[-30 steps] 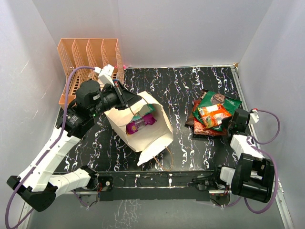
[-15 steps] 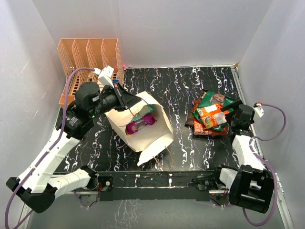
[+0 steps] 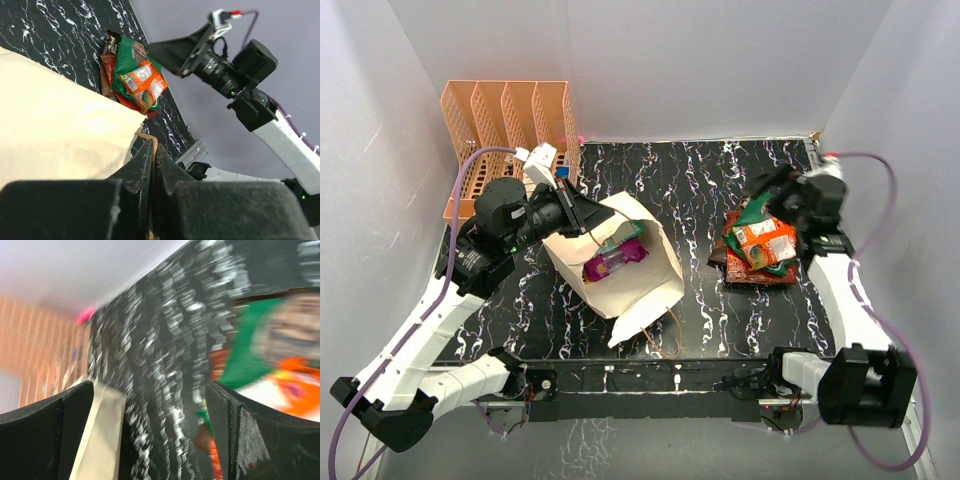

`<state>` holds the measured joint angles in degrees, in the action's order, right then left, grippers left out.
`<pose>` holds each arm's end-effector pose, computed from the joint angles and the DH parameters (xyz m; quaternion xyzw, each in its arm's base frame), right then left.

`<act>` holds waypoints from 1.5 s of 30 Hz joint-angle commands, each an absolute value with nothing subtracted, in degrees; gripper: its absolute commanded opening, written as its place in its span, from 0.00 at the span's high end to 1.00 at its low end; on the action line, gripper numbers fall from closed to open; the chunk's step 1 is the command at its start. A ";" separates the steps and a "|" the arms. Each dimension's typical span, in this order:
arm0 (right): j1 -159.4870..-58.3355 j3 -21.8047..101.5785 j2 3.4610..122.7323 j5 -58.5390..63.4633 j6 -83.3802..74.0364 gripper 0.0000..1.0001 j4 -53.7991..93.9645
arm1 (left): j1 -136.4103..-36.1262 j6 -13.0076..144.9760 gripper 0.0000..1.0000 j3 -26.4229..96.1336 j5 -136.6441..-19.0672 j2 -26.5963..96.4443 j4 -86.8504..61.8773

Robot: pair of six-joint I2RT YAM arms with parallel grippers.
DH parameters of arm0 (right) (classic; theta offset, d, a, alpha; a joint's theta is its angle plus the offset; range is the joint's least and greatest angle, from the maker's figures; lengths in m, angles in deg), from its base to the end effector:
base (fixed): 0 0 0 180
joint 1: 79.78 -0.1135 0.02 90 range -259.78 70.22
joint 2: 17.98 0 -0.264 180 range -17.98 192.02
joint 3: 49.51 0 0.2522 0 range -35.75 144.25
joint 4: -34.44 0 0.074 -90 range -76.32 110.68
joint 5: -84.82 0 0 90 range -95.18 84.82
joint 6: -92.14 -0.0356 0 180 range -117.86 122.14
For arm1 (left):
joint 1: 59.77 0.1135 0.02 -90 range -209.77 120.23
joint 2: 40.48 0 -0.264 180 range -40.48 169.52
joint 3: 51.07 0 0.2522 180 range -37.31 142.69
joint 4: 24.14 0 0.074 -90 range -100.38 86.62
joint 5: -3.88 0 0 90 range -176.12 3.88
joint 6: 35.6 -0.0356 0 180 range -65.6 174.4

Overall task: Take the snacks out of the paper bag
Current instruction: Take out the snack from the paper bag.

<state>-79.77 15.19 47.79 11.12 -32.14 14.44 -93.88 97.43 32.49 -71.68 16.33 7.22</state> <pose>0.2647 0.0099 0.3106 0.1639 0.8035 0.2767 0.5009 0.1679 -0.1245 0.4392 0.0283 0.7336 -0.4916 0.4684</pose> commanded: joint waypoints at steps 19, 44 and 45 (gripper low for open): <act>-112.41 5.99 22.45 19.86 12.09 0.02 9.91 | -94.05 87.19 1.00 22.96 -59.40 6.06 0.14; -154.74 2.84 48.59 -12.96 44.24 0.12 36.00 | -94.11 89.57 1.00 22.67 -59.64 3.68 2.14; -154.75 2.59 49.18 -14.28 45.60 0.13 36.72 | -94.07 89.68 1.00 22.71 -59.65 3.47 2.25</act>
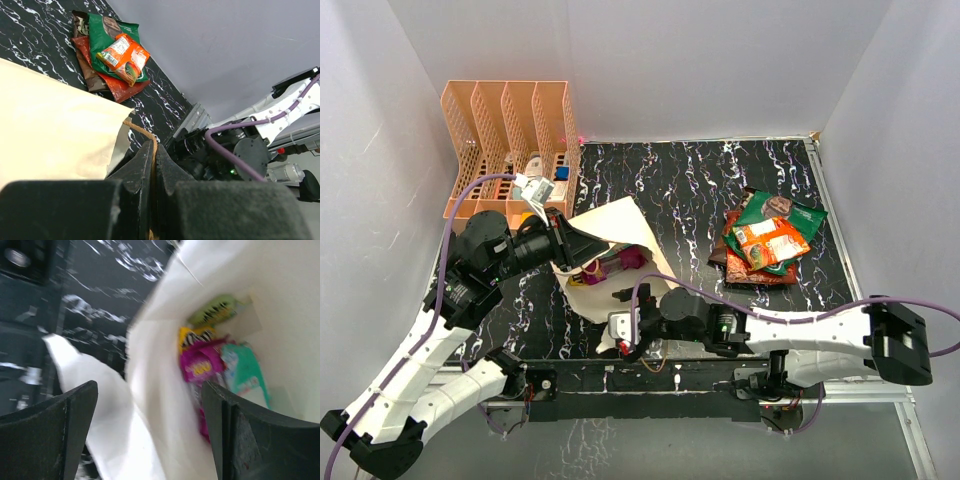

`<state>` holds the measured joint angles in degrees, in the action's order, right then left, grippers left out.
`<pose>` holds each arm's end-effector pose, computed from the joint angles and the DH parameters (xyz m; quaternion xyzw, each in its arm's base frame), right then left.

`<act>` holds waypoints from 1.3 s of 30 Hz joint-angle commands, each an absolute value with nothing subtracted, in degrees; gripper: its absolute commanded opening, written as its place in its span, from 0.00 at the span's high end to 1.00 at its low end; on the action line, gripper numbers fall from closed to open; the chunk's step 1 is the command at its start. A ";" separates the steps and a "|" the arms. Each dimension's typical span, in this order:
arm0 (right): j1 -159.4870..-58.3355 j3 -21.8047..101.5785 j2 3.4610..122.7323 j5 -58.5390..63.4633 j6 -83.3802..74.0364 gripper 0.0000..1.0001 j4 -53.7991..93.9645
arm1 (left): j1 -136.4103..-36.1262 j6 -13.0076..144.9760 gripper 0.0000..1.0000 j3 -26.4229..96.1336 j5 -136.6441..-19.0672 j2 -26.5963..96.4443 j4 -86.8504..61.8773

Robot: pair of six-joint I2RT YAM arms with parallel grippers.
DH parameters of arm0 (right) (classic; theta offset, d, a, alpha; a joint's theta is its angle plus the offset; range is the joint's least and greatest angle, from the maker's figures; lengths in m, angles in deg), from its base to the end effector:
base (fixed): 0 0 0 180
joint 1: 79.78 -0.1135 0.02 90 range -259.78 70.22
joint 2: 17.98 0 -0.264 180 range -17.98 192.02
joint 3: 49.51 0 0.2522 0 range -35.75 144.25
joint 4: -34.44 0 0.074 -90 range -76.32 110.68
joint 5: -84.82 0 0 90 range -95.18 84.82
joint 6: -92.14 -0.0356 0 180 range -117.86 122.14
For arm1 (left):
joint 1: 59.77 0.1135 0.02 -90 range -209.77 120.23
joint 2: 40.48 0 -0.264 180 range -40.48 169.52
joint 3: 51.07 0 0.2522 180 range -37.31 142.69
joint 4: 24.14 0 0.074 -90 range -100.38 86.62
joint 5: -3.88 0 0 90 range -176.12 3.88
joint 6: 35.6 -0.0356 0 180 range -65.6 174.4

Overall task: Take the snacks out of the paper bag
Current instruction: Take out the snack from the paper bag.

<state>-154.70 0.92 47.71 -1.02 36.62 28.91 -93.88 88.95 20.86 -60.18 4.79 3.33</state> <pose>0.0644 0.2488 0.2488 -0.6832 0.4585 0.2242 0.5222 0.1284 -0.1058 0.4127 0.1549 0.6945 -0.5178 0.4749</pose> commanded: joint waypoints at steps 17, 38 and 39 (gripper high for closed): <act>-150.95 3.98 68.36 -25.43 38.13 0.51 69.43 | -94.09 91.29 1.00 21.57 -59.26 1.79 2.10; -147.19 14.30 96.57 -36.99 28.88 0.21 101.12 | -94.06 95.25 1.00 22.32 -59.28 4.25 -1.71; -146.91 14.93 97.49 -37.41 28.65 0.20 101.28 | -94.05 95.38 1.00 22.40 -59.45 4.30 -1.95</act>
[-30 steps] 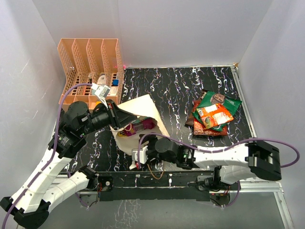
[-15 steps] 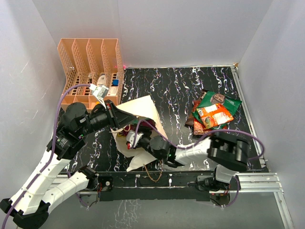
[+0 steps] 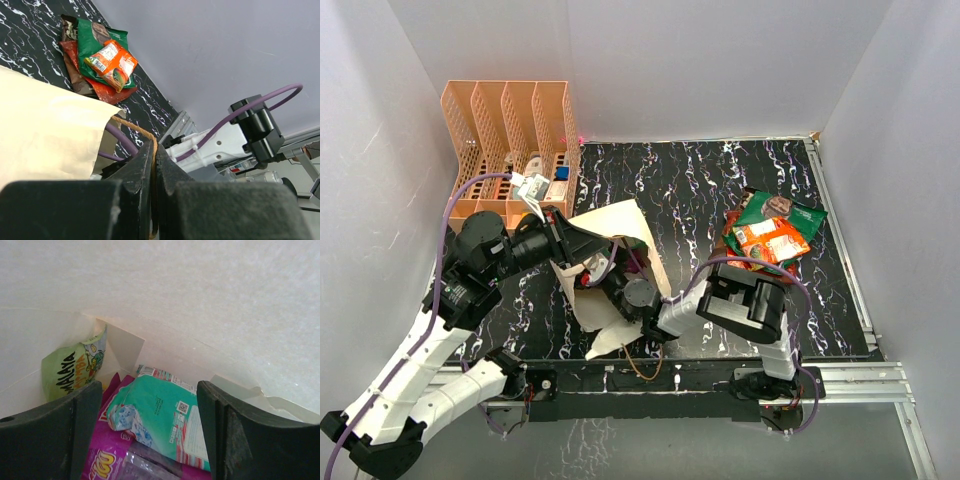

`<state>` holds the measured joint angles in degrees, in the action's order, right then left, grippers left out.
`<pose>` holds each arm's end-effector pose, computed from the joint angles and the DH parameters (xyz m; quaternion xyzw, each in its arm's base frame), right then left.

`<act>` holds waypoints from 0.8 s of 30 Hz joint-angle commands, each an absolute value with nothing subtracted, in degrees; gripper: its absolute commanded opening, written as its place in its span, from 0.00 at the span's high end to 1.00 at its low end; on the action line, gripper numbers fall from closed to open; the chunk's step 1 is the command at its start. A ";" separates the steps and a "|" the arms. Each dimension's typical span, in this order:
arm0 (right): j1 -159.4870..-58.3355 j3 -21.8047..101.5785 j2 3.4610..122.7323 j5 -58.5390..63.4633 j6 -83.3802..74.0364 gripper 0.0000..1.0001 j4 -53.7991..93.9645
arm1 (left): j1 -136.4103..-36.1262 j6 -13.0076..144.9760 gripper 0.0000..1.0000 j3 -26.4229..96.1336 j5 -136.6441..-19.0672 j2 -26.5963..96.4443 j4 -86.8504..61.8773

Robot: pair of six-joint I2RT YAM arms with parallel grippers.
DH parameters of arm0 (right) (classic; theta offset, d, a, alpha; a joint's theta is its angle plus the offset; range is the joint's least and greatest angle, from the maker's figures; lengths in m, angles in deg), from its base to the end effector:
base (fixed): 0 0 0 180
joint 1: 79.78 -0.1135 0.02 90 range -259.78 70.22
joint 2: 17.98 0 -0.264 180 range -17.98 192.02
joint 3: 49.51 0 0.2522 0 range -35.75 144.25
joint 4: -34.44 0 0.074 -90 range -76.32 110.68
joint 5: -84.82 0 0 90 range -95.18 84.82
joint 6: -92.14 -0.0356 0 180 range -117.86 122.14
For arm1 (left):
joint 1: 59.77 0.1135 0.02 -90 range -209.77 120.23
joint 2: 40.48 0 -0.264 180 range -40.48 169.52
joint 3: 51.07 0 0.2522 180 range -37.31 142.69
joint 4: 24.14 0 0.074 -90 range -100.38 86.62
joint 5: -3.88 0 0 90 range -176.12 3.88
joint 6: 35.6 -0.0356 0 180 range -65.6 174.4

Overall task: Take the snacks out of the paper bag
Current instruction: Take out the snack from the paper bag.

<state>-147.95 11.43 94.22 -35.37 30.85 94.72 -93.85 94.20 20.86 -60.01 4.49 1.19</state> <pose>0.1583 0.3471 0.1776 -0.3377 0.5641 0.0887 0.7483 0.1270 -0.1048 0.4174 0.1279 0.6862 -0.5457 0.4637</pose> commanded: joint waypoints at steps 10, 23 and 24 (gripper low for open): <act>-144.96 20.81 104.43 -41.74 26.64 0.10 94.82 | -94.06 94.55 1.00 25.06 -61.28 5.20 -0.05; -144.95 16.35 95.46 -43.46 20.02 0.65 81.12 | -94.07 93.00 1.00 25.53 -64.16 5.45 3.04; -145.04 15.36 93.89 -41.93 19.68 0.68 81.06 | -94.05 92.91 1.00 25.53 -64.34 5.55 3.14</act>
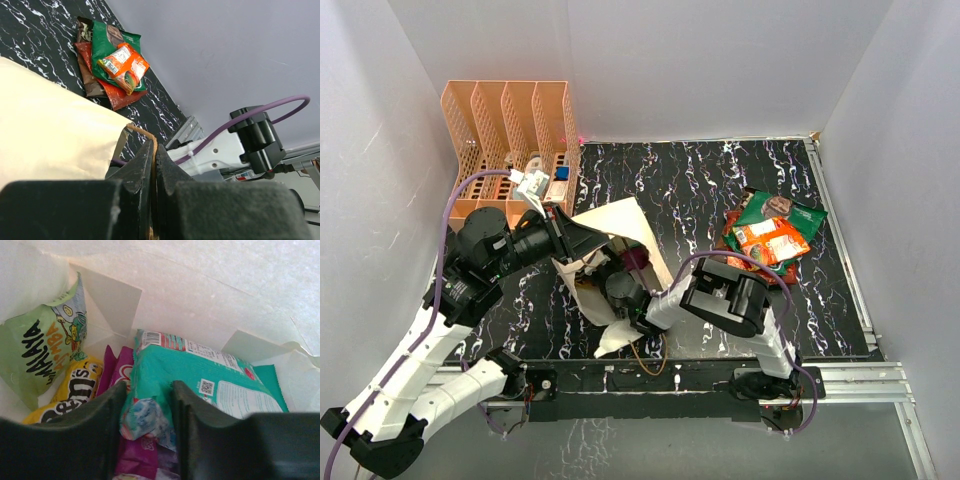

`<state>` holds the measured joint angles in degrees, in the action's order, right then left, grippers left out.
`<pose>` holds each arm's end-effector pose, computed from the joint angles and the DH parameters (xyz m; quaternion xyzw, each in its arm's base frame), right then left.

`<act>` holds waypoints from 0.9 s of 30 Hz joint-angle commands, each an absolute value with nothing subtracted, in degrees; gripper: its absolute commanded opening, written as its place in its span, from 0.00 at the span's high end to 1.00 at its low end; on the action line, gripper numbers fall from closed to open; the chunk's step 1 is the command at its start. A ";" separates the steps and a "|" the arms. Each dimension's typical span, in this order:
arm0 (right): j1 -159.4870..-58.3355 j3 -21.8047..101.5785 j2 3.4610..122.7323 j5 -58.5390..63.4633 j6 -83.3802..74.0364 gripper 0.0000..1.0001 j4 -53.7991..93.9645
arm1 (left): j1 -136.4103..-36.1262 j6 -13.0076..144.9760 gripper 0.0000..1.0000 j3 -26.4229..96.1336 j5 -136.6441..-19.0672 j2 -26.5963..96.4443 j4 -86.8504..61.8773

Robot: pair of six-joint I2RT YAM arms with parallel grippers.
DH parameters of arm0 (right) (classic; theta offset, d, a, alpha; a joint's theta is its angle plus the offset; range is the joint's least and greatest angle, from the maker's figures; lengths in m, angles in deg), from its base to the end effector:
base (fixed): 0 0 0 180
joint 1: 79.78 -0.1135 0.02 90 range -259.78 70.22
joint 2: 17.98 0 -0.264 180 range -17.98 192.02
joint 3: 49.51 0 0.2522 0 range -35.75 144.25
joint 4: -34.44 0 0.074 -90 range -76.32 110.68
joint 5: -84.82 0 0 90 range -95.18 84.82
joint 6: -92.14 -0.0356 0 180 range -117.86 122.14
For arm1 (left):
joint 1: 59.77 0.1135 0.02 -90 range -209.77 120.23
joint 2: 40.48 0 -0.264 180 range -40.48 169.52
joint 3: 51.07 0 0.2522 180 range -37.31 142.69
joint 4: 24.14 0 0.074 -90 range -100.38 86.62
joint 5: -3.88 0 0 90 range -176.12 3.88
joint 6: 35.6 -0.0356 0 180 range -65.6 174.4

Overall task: Take the snacks out of the paper bag
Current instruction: Take out the snack from the paper bag.

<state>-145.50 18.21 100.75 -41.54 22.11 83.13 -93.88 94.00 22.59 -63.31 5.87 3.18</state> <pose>0.1871 0.3634 0.1448 -0.3075 0.6494 0.0485 0.6938 0.1319 -0.1060 0.4202 0.1065 0.6991 -0.5276 0.4707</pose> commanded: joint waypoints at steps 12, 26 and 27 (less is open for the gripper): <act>-145.70 7.03 80.68 -30.64 11.47 0.83 77.69 | -94.05 93.71 1.00 24.12 -66.61 6.59 2.80; -145.70 8.24 84.51 -32.57 13.97 0.53 75.48 | -94.12 94.77 1.00 23.09 -67.27 6.31 2.82; -145.70 9.00 85.00 -32.73 14.16 0.53 75.44 | -94.06 94.76 1.00 22.99 -67.27 6.14 2.80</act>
<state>-146.04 4.41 83.71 -30.96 13.34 74.19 -94.03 94.46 23.00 -66.94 7.20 3.77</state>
